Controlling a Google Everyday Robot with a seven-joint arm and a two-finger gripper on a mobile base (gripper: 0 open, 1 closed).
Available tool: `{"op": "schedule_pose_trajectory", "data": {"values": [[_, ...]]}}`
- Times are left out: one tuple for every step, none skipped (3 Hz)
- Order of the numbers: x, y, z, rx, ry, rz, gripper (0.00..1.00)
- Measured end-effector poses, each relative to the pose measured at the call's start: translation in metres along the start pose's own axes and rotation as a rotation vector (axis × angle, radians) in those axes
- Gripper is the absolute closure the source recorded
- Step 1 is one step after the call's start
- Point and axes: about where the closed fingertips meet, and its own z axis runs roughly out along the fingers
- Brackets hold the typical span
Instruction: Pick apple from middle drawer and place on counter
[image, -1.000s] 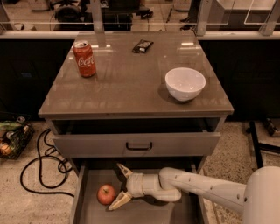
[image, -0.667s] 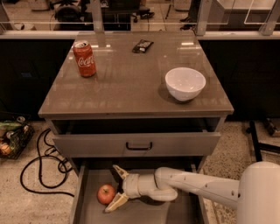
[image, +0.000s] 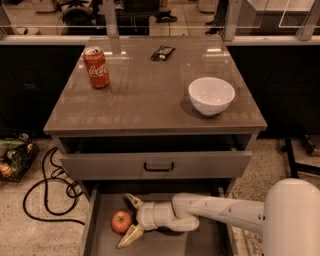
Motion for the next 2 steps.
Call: {"op": "schedule_pose_trajectory", "data": {"values": [[-0.0012,0.0004,0.001,-0.002,-0.003,0.0,0.18],[-0.0018,0.0014,0.0025,-0.005,-0.005,0.0,0.42]]}}
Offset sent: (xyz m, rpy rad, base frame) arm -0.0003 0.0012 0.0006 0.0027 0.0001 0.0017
